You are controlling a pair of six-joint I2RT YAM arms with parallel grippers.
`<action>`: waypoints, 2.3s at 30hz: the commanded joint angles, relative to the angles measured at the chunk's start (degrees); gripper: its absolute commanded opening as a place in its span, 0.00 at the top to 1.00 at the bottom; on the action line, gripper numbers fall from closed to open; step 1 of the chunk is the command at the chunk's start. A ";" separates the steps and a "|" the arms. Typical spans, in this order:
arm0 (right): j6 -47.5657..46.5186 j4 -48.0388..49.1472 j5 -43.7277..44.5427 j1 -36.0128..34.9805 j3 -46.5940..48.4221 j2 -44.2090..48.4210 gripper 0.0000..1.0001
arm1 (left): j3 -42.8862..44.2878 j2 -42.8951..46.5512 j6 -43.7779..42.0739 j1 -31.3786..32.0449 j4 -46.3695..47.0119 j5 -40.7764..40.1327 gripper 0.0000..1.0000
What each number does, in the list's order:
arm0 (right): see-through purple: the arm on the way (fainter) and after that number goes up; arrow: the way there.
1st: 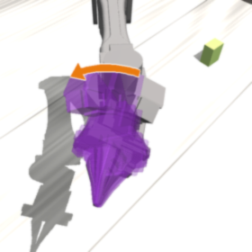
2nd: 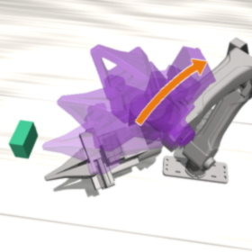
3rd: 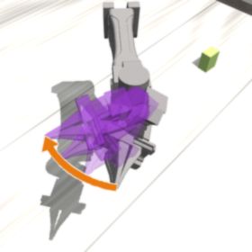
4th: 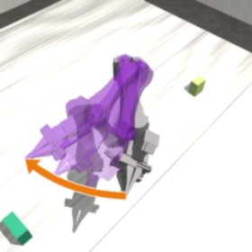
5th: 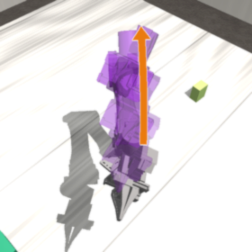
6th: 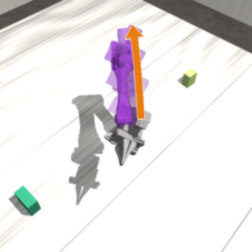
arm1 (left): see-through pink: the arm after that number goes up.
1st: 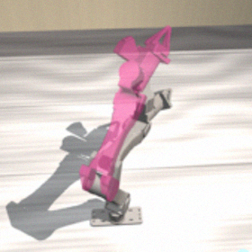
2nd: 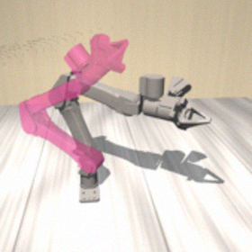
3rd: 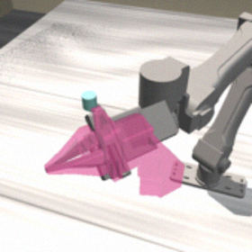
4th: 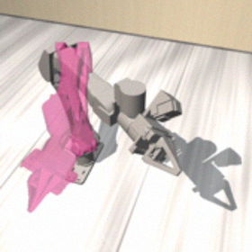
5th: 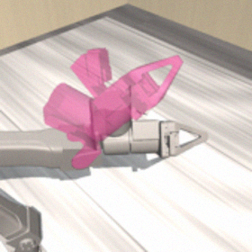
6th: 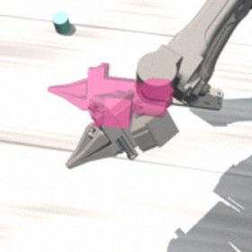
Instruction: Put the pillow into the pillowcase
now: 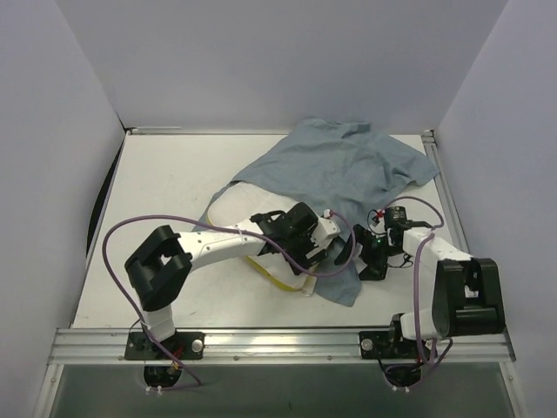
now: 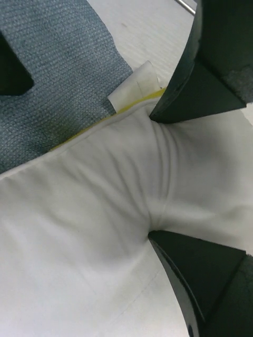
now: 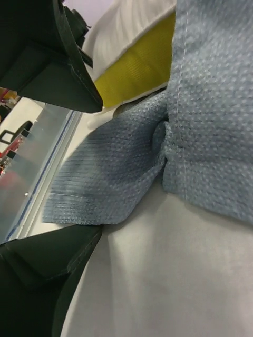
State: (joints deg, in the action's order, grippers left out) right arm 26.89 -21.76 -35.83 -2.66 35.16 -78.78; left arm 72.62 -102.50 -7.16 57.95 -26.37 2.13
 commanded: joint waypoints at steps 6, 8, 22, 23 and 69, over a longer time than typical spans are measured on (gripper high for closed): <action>-0.87 6.38 -0.81 -4.64 2.27 -11.82 1.00 | 8.23 -7.88 12.50 -7.06 1.23 9.46 0.99; -2.28 3.05 -4.13 -5.86 3.95 -12.27 1.00 | 12.61 -8.85 14.62 -8.03 2.11 11.56 1.00; -2.29 -12.34 -22.17 -21.87 -0.27 20.85 1.00 | 19.50 -15.19 28.69 -10.84 19.96 -7.22 1.00; -1.50 -12.60 -22.17 -21.69 -0.44 22.52 1.00 | 17.66 -15.10 28.69 -10.84 19.95 -7.49 1.00; -41.93 -18.41 36.90 -48.59 71.28 -50.59 0.29 | -8.96 0.44 16.91 -59.34 2.97 19.21 0.18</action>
State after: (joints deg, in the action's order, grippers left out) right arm -14.35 -37.50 1.83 -52.36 108.40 -126.56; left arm 67.51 -105.49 4.67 1.87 -26.72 18.15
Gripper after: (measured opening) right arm 0.770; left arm 0.824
